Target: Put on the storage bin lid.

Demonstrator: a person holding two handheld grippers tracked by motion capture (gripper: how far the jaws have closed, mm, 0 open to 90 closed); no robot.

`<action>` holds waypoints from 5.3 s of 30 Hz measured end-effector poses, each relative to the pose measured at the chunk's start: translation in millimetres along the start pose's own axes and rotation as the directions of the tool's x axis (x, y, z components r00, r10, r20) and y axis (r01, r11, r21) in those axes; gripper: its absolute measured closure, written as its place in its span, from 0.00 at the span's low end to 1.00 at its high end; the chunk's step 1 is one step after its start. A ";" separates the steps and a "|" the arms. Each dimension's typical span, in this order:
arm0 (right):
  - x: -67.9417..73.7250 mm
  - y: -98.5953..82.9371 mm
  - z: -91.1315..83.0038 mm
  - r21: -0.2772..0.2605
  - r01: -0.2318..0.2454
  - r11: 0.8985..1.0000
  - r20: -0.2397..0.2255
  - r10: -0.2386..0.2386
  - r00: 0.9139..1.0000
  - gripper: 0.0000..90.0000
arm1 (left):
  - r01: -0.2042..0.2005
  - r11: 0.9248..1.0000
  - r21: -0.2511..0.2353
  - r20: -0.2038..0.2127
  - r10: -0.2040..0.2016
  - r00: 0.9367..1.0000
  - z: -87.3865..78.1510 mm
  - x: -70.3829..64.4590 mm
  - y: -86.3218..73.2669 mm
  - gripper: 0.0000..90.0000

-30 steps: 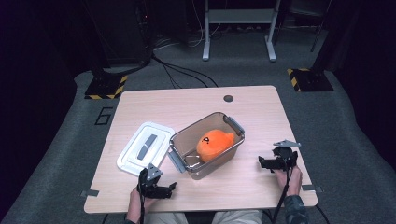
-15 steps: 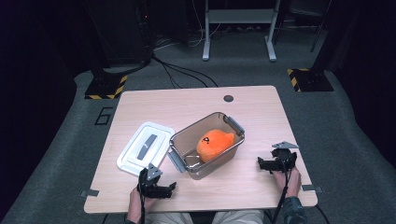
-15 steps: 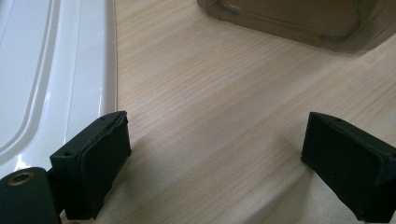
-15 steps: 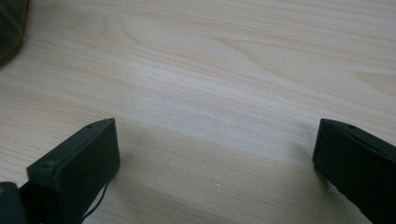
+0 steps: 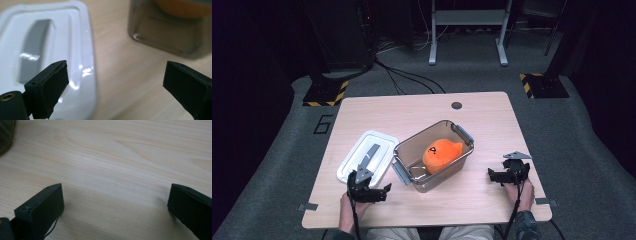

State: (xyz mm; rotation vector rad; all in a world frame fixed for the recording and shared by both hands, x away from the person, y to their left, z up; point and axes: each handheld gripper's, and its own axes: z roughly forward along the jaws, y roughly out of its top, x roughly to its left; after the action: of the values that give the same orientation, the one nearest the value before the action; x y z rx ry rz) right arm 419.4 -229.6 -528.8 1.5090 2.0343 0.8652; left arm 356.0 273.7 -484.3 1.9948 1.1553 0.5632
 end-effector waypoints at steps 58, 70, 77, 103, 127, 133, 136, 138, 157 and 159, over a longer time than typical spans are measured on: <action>0.1 0.1 0.2 -0.001 0.006 1.000 -0.006 -0.006 1.000 0.00 | 0.088 0.993 0.085 -0.054 -0.083 0.995 56.1 92.1 24.4 0.74; 0.0 0.2 0.2 0.000 0.007 1.000 -0.008 -0.007 1.000 0.00 | 0.086 0.993 0.080 -0.056 -0.082 0.995 48.5 94.3 28.8 0.74; 0.0 0.2 0.3 -0.001 0.006 1.000 -0.009 -0.006 1.000 0.00 | 0.077 0.995 0.057 -0.067 -0.073 0.995 40.2 97.1 38.1 0.74; 0.0 0.2 0.2 0.000 0.006 1.000 -0.009 -0.006 1.000 0.00 | 0.046 0.999 0.009 -0.052 -0.045 0.998 18.3 103.6 75.4 0.74; -0.4 0.3 0.4 0.000 0.007 1.000 -0.013 -0.007 1.000 0.00 | -0.029 0.999 -0.042 -0.026 0.028 0.999 0.5 93.4 122.9 0.74; -0.4 0.3 0.4 0.000 0.007 1.000 -0.013 -0.007 1.000 0.00 | -0.056 0.997 -0.055 -0.021 0.055 0.998 -4.6 88.3 137.3 0.74; -0.3 0.3 0.3 0.000 0.007 1.000 -0.013 -0.007 1.000 0.00 | -0.065 0.996 -0.062 -0.012 0.065 0.998 -7.0 85.3 143.5 0.74; -0.4 0.3 0.4 0.000 0.007 1.000 -0.013 -0.007 1.000 0.00 | -0.072 0.995 -0.062 -0.006 0.072 0.997 -8.3 83.1 147.5 0.74; -0.3 0.3 0.3 0.000 0.007 1.000 -0.013 -0.007 1.000 0.00 | -0.154 0.986 -0.070 0.061 0.159 0.985 -8.4 43.9 178.3 0.74; -0.4 0.3 0.4 0.000 0.007 1.000 -0.014 -0.007 1.000 0.00 | -0.169 0.983 -0.069 0.067 0.173 0.983 -8.1 38.1 181.0 0.74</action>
State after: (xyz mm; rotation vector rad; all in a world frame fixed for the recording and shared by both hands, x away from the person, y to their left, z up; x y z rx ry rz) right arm 419.9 -229.8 -528.8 1.4990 2.0484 0.8748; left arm 466.8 253.5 -337.4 2.0551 0.9172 0.6012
